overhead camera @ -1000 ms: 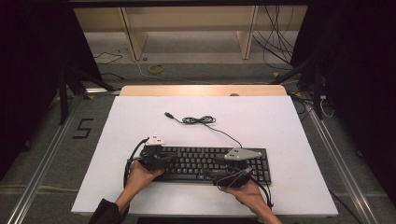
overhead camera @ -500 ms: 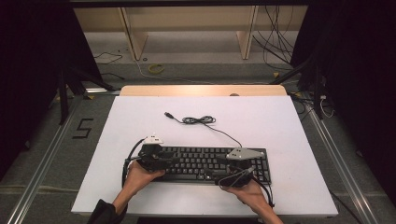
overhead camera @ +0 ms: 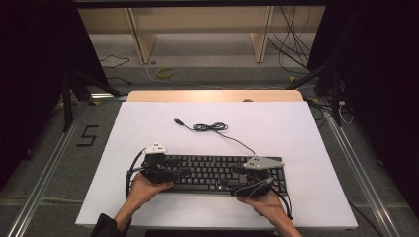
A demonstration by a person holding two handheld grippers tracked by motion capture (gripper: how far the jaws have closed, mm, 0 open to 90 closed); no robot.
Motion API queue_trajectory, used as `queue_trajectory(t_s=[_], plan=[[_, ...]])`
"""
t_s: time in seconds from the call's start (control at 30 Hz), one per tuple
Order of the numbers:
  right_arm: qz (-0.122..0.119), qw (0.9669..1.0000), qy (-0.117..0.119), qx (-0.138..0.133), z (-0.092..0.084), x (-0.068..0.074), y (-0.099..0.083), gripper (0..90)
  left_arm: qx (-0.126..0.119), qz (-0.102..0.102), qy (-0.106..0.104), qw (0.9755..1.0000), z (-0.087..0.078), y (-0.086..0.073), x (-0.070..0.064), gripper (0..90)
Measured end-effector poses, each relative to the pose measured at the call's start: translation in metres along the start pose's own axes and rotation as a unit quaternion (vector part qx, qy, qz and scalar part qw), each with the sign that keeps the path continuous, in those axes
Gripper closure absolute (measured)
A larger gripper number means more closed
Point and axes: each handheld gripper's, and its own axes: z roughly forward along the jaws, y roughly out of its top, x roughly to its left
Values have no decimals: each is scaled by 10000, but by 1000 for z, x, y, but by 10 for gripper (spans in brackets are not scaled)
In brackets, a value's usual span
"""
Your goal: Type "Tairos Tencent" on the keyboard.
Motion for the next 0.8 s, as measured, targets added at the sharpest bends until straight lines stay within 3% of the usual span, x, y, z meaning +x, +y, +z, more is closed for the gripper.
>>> queue_trajectory(t_s=[0.8], plan=[[-54, 9998, -109, -185, -23, -7, -11, 343, -382, 120, -204, 9990, -18, -12, -11, 296]])
